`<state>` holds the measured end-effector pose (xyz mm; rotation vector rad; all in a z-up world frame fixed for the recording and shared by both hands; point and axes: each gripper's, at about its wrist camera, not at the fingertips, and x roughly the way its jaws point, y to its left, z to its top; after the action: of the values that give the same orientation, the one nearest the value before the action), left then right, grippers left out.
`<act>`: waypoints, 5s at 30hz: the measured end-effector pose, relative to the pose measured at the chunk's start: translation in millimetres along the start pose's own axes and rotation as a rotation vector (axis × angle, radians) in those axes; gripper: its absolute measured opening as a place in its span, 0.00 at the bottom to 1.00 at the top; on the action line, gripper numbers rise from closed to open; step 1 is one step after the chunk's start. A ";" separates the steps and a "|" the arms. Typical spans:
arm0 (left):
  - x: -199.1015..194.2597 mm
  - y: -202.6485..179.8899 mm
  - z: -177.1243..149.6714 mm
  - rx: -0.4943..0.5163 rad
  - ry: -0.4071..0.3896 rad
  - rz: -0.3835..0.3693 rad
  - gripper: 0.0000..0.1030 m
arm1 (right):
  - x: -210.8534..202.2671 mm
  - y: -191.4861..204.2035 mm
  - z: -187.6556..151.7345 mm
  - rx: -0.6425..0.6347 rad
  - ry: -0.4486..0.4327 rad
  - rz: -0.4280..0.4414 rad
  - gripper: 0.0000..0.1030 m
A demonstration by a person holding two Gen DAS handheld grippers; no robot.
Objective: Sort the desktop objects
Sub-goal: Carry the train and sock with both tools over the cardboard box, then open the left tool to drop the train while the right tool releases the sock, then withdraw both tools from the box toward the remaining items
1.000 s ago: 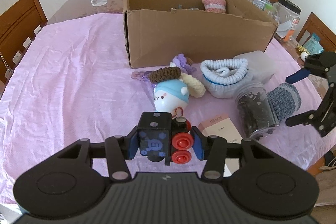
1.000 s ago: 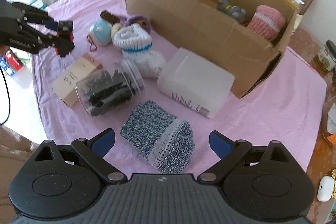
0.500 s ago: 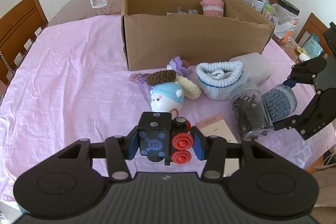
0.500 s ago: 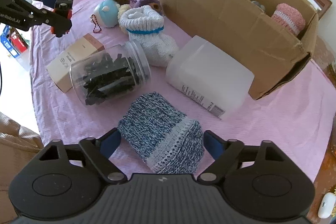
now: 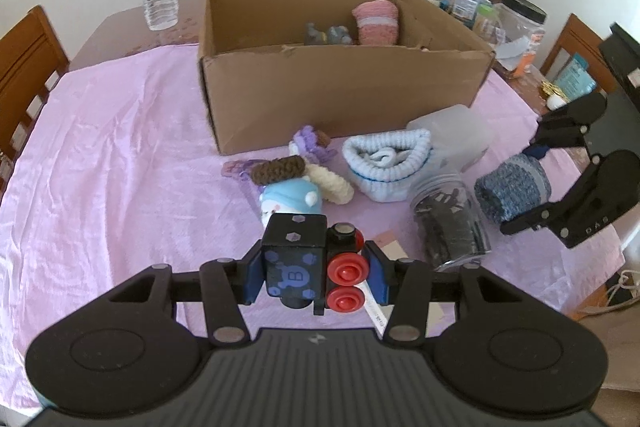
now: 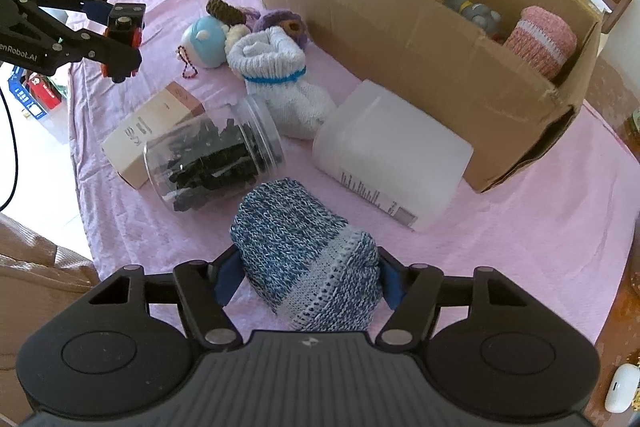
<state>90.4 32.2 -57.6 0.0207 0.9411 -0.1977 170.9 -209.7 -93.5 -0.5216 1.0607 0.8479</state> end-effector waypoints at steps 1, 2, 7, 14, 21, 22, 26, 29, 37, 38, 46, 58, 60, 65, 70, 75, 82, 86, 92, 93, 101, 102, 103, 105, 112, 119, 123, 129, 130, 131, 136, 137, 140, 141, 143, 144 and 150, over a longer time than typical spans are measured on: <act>-1.0 -1.3 1.8 0.009 0.001 -0.005 0.48 | -2.4 0.2 -0.6 -0.001 -0.003 0.001 0.70; -1.9 -2.8 3.5 0.017 0.002 -0.010 0.48 | -4.8 0.4 0.0 -0.003 -0.007 -0.001 0.70; -8.1 -11.6 15.0 0.079 -0.015 -0.033 0.48 | -19.0 0.3 5.2 -0.023 -0.025 -0.018 0.70; -16.4 -19.4 37.7 0.116 -0.062 -0.060 0.48 | -39.8 -3.2 19.0 -0.034 -0.076 -0.050 0.70; -19.9 -21.8 69.7 0.162 -0.114 -0.061 0.48 | -68.1 -4.7 37.9 -0.064 -0.151 -0.077 0.70; -19.8 -21.9 74.6 0.167 -0.119 -0.063 0.48 | -71.4 -4.4 40.9 -0.073 -0.159 -0.082 0.70; -18.5 -22.3 94.4 0.195 -0.138 -0.079 0.48 | -82.4 -5.1 52.8 -0.100 -0.185 -0.101 0.70; -15.5 -21.1 107.9 0.210 -0.149 -0.073 0.48 | -90.1 -8.5 63.2 -0.107 -0.205 -0.098 0.70; -0.6 -16.8 140.9 0.228 -0.166 -0.076 0.48 | -100.5 -30.3 89.1 -0.085 -0.251 -0.140 0.70; 1.8 -15.8 144.1 0.227 -0.166 -0.079 0.48 | -100.2 -33.8 91.1 -0.074 -0.255 -0.140 0.70; 25.4 -8.2 168.7 0.199 -0.154 -0.086 0.48 | -95.7 -51.4 105.8 -0.031 -0.263 -0.159 0.70; 32.8 -5.3 171.8 0.207 -0.141 -0.078 0.82 | -91.2 -59.1 109.7 -0.016 -0.252 -0.187 0.70; 30.6 -4.4 168.4 0.199 -0.137 -0.083 0.84 | -89.2 -61.3 111.0 -0.013 -0.247 -0.190 0.70; 26.2 -0.9 159.7 0.194 -0.119 -0.087 0.86 | -84.0 -67.4 116.1 -0.012 -0.236 -0.193 0.70; 21.2 2.1 148.4 0.187 -0.094 -0.058 0.87 | -76.5 -77.5 124.5 -0.007 -0.225 -0.199 0.70; 14.3 0.4 131.2 0.214 -0.062 -0.005 0.87 | -65.4 -87.5 135.1 -0.011 -0.210 -0.195 0.70; 3.6 5.3 106.1 0.174 -0.042 -0.003 0.87 | -42.9 -93.5 156.4 -0.039 -0.157 -0.197 0.70; -1.7 7.9 94.2 0.150 -0.044 0.005 0.87 | -33.7 -90.8 170.3 -0.075 -0.142 -0.204 0.70; -9.7 16.1 83.2 0.100 -0.050 0.009 0.87 | -28.7 -88.6 189.3 -0.072 -0.178 -0.234 0.91; -11.1 16.7 81.5 0.098 -0.049 0.010 0.87 | -28.3 -89.1 191.5 -0.069 -0.180 -0.230 0.91; -10.1 16.0 72.7 0.069 -0.047 0.020 0.90 | -29.8 -82.4 188.7 -0.068 -0.180 -0.218 0.91; -9.9 14.8 71.4 0.071 -0.048 0.020 0.90 | -30.6 -80.9 186.4 -0.069 -0.178 -0.212 0.91; -10.0 13.4 69.8 0.072 -0.048 0.017 0.90 | -31.5 -79.0 184.2 -0.069 -0.178 -0.211 0.91; -9.0 10.7 66.7 0.069 -0.048 0.014 0.90 | -34.3 -75.0 179.0 -0.071 -0.180 -0.210 0.91; -1.0 5.4 52.6 0.031 -0.015 0.019 0.90 | -43.9 -60.1 157.1 -0.056 -0.199 -0.192 0.91; -2.5 -8.9 38.8 0.080 -0.020 0.018 0.90 | -52.2 -48.0 130.5 -0.031 -0.212 -0.166 0.91; -0.3 -18.2 30.9 0.114 -0.007 0.009 0.91 | -57.9 -40.2 116.7 -0.027 -0.217 -0.153 0.91; 4.9 -27.6 17.0 0.134 0.029 -0.021 0.91 | -64.9 -30.4 99.3 -0.028 -0.231 -0.161 0.91; 5.7 -28.6 14.9 0.141 0.034 -0.024 0.91 | -65.5 -29.4 96.9 -0.024 -0.231 -0.157 0.91; 6.6 -29.4 13.1 0.148 0.039 -0.026 0.91 | -65.9 -28.1 94.7 -0.022 -0.232 -0.154 0.91; 9.7 -31.4 4.5 0.177 0.064 -0.043 0.91 | -67.0 -17.6 83.6 -0.040 -0.230 -0.160 0.91; 9.9 -31.6 2.9 0.183 0.067 -0.051 0.91 | -67.0 -15.1 81.4 -0.045 -0.227 -0.156 0.91; 9.8 -33.0 -1.3 0.220 0.072 -0.078 0.91 | -66.7 -6.3 76.7 -0.055 -0.225 -0.141 0.91; 9.6 -33.7 -2.4 0.238 0.071 -0.089 0.91 | -66.6 -3.5 75.1 -0.056 -0.224 -0.136 0.91; 9.6 -35.0 -3.9 0.280 0.072 -0.109 0.91 | -66.1 2.0 71.7 -0.060 -0.222 -0.126 0.91; 9.7 -35.4 -4.7 0.307 0.073 -0.118 0.91 | -65.4 5.1 70.3 -0.062 -0.220 -0.123 0.91; 14.6 -38.3 -7.9 0.433 0.088 -0.168 0.91 | -57.3 17.2 60.4 -0.062 -0.190 -0.089 0.91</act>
<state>85.6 -6.9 -71.4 0.3527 0.9732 -0.5573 176.4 -175.3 -16.0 -0.5257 0.8342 0.8367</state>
